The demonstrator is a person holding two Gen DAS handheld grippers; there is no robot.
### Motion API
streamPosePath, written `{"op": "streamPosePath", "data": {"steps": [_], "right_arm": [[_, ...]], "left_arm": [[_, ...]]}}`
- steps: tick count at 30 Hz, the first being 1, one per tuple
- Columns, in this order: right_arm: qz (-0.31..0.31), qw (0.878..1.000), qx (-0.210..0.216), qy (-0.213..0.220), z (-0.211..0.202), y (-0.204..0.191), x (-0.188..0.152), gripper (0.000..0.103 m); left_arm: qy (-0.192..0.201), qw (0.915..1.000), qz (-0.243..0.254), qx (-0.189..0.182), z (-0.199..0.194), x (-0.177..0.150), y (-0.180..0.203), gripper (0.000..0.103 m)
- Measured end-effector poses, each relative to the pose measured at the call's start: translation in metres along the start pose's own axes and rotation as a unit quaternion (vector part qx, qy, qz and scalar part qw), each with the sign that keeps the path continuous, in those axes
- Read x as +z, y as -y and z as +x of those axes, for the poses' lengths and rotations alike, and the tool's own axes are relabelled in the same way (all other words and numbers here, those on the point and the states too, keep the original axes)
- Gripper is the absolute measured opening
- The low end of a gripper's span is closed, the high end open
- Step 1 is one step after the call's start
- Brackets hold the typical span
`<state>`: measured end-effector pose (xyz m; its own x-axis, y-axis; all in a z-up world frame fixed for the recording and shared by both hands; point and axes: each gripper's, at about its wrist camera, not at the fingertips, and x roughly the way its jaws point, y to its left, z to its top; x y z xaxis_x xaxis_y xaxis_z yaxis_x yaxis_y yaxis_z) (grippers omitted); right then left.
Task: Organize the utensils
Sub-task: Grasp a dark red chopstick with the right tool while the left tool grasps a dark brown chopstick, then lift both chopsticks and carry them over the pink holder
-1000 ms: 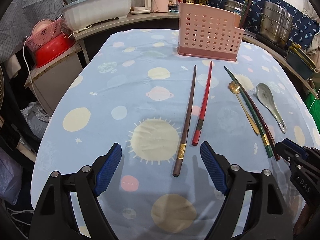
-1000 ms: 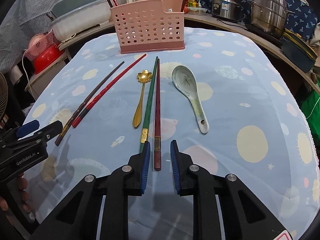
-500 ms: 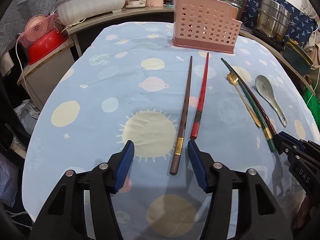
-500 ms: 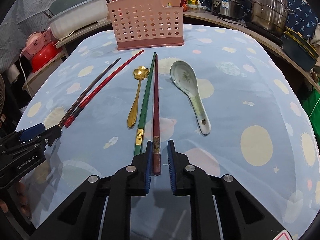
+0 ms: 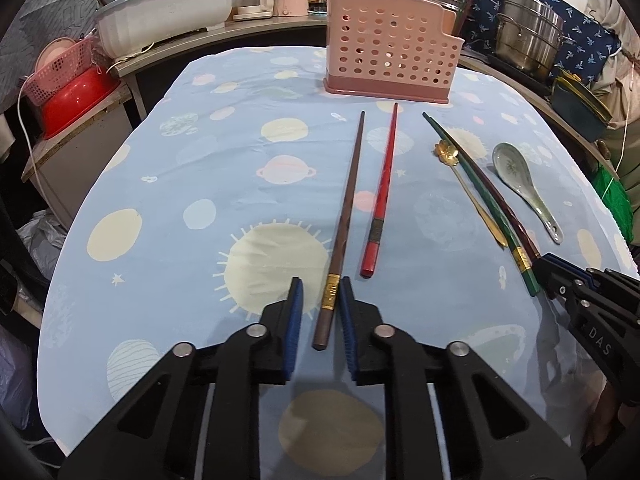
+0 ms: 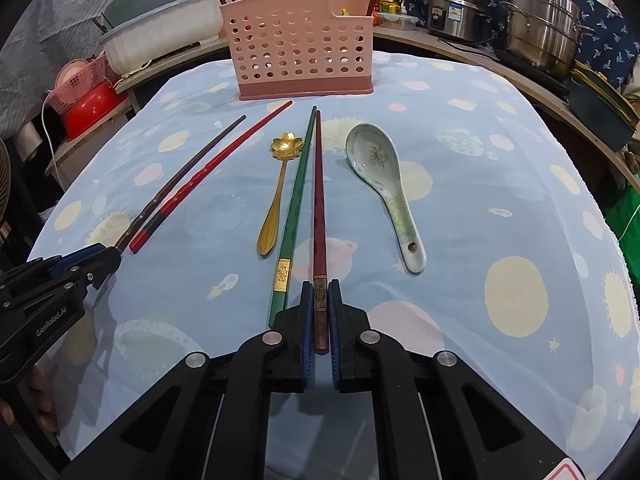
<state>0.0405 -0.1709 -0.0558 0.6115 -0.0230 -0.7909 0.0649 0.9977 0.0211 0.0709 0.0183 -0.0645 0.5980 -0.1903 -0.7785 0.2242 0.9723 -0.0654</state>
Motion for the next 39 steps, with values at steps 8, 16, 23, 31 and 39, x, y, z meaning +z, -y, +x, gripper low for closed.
{"op": "streamPosePath", "data": {"steps": [8,16,23,31,39], "right_arm": [[0.003,1.000,0.005,-0.001,-0.007,0.003,-0.002,0.007],[0.007,1.000,0.012,0.013,-0.026,0.006,0.001,0.007],[0.005,1.000,0.015,0.023,-0.036,0.006,0.004,0.007],[0.009,1.000,0.018,0.012,-0.029,0.006,0.002,0.007],[0.010,1.000,0.018,0.010,-0.027,0.006,0.001,0.007]], "left_arm": [[-0.002,0.9999,-0.001,-0.013,-0.009,0.000,0.001,0.009],[0.018,0.9997,-0.009,-0.017,-0.033,0.007,-0.004,0.006],[0.021,0.9992,-0.016,-0.031,-0.041,0.011,-0.007,0.007],[-0.004,0.9998,0.007,-0.018,-0.011,0.001,0.004,0.028],[-0.007,0.9998,0.014,-0.014,-0.003,-0.004,0.003,0.009]]}}
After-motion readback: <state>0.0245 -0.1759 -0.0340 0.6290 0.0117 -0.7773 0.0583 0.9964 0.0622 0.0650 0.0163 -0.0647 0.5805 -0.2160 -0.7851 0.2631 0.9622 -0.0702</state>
